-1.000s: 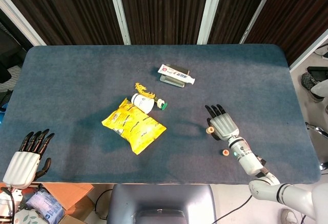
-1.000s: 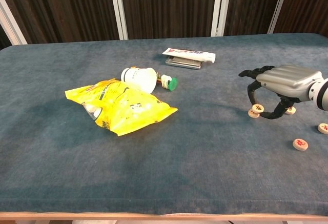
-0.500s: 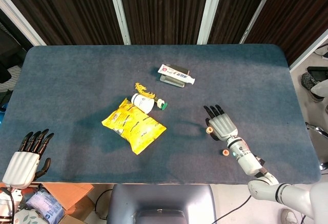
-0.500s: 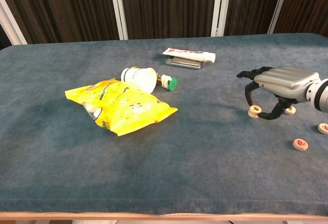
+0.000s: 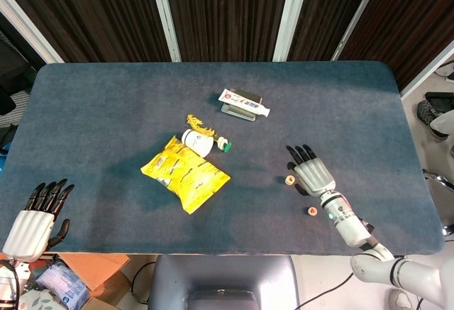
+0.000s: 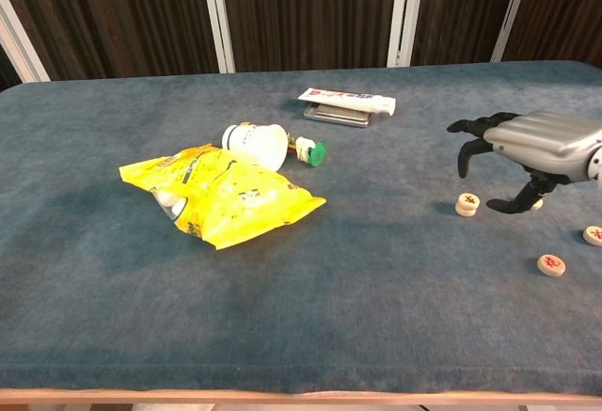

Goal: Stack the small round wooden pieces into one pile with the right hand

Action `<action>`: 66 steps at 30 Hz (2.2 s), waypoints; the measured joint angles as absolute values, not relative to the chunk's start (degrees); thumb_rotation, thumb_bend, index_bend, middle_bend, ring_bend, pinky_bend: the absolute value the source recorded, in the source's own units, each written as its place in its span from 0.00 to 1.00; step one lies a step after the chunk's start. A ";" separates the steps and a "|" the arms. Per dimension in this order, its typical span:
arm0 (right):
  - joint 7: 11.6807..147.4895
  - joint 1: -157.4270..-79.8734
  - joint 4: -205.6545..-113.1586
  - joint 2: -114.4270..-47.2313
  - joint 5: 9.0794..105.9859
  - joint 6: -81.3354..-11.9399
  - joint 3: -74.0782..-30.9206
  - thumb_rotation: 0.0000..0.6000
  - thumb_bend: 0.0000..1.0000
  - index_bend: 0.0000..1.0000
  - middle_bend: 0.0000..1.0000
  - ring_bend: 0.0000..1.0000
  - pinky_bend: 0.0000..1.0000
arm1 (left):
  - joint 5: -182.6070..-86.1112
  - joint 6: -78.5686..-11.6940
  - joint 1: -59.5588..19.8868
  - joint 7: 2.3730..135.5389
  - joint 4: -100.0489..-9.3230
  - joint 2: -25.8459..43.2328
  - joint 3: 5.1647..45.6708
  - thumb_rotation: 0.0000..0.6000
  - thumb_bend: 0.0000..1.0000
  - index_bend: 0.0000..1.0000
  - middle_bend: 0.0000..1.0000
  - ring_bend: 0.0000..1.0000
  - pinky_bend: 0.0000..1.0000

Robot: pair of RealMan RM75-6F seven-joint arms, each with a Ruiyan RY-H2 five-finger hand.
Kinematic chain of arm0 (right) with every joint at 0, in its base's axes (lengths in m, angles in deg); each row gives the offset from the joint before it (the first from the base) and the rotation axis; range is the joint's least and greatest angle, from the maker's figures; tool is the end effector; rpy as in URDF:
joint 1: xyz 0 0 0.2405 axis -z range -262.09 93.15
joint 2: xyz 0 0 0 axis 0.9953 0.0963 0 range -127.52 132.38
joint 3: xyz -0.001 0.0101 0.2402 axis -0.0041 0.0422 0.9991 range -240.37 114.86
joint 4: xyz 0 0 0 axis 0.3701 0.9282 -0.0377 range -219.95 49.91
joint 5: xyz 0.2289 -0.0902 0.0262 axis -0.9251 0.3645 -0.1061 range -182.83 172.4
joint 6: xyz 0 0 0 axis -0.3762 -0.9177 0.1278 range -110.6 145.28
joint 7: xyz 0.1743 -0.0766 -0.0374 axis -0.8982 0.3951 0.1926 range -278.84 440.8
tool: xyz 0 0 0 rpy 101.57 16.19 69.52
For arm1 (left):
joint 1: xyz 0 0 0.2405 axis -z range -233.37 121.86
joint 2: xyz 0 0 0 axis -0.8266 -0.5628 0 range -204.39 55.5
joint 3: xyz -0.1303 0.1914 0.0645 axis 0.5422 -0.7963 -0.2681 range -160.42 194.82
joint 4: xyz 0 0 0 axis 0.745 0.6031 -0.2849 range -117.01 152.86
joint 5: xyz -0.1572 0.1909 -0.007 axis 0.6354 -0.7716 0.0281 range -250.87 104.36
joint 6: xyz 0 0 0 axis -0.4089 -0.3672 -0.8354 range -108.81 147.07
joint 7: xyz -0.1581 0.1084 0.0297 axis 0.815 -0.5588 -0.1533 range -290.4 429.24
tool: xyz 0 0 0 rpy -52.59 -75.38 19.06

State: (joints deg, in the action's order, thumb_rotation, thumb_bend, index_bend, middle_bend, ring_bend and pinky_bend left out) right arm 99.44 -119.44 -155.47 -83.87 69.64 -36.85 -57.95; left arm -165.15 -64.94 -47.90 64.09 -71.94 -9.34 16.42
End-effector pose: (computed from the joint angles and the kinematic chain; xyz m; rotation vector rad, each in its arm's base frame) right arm -0.2413 -0.3868 -0.0455 1.8970 -0.7076 0.6368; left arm -0.2976 0.2320 0.0943 -1.5829 -0.7851 -0.8555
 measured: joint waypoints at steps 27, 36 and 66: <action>92.83 -117.36 -142.48 -86.74 69.62 -34.12 -59.26 1.00 0.45 0.57 0.00 0.00 0.00 | -165.07 -64.40 -47.64 63.54 -71.97 -9.02 16.45 1.00 0.52 0.00 0.00 0.02 0.04; 92.68 -117.48 -142.62 -86.98 69.81 -33.71 -59.02 1.00 0.45 0.59 0.00 0.00 0.00 | -165.11 -64.32 -47.59 63.53 -71.94 -9.04 16.42 1.00 0.52 0.00 0.00 0.02 0.04; 100.03 -121.21 -156.36 -84.46 68.02 -34.61 -55.34 1.00 0.46 0.65 0.01 0.00 0.00 | -165.06 -64.72 -47.74 63.65 -71.94 -9.12 16.50 1.00 0.52 0.00 0.00 0.02 0.04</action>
